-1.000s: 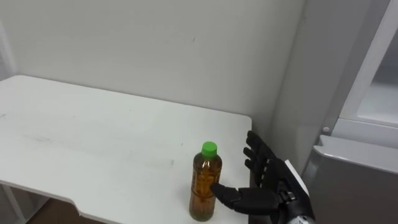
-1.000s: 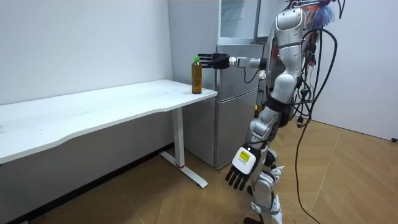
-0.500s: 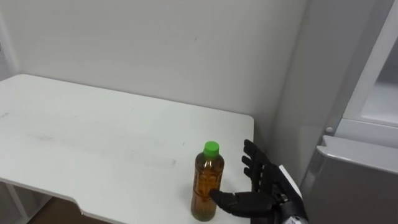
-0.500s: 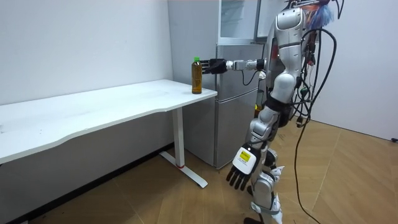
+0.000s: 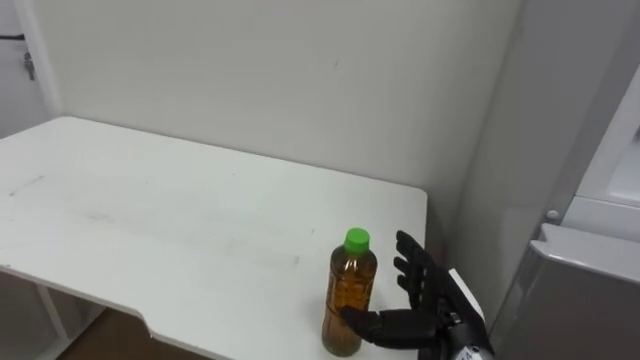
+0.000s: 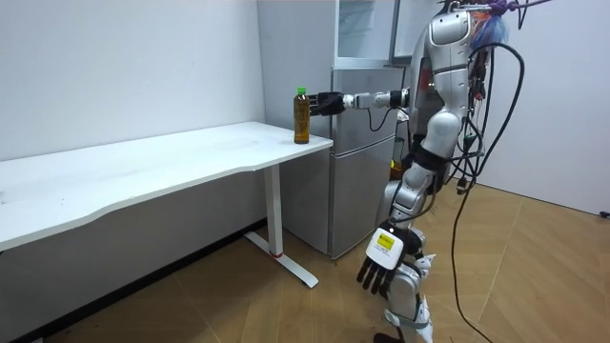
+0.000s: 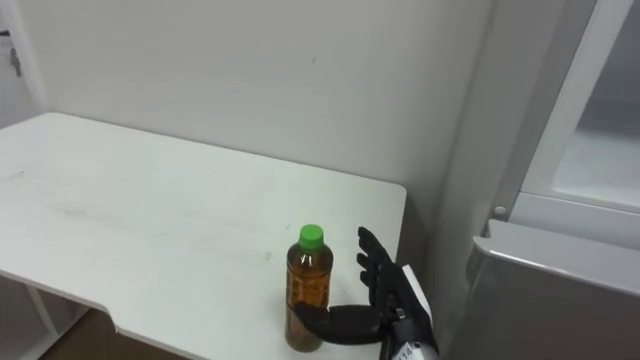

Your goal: Put the bottle in the upper fridge

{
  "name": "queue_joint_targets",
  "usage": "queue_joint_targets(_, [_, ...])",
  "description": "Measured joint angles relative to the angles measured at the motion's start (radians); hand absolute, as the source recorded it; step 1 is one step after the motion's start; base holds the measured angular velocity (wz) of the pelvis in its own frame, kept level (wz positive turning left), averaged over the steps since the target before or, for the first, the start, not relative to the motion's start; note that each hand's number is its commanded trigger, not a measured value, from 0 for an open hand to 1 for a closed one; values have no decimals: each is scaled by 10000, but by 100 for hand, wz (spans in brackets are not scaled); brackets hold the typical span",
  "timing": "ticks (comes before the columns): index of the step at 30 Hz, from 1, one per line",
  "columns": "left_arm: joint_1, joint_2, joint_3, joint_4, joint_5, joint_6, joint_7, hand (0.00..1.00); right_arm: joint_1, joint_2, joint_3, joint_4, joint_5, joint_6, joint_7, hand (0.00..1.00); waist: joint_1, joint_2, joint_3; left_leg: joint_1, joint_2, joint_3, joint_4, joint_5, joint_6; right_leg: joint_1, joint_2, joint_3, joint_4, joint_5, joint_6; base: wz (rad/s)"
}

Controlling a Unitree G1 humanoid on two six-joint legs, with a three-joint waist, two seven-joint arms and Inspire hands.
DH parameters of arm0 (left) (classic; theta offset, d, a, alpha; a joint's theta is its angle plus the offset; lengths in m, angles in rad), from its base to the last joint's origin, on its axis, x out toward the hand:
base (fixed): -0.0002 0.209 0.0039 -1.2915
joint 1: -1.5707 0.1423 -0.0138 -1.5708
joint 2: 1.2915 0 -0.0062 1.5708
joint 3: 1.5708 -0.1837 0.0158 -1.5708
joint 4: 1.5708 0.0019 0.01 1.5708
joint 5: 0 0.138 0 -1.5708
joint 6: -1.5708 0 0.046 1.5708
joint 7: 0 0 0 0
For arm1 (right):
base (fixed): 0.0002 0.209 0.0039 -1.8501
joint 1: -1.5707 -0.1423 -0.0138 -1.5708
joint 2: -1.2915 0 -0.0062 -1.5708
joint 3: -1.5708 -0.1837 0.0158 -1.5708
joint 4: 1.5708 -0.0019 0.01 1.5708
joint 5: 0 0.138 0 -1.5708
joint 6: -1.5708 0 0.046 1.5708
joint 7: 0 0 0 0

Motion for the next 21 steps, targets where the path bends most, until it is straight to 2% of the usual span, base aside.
queue_joint_targets(16, [-4,7,5,-129,196,63,-24,0,-4,7,-1,152,-304,7,-65,0,205,-85,-55,-67,-31,-116,104,3,-1,25,-42,-59,3,-1,-1,1])
queue_joint_targets(21, [-9,16,-4,-128,369,70,-102,0,-166,14,9,848,-324,81,-154,0,235,-140,-44,-83,-118,-296,120,23,36,86,-159,-271,17,-65,50,11])
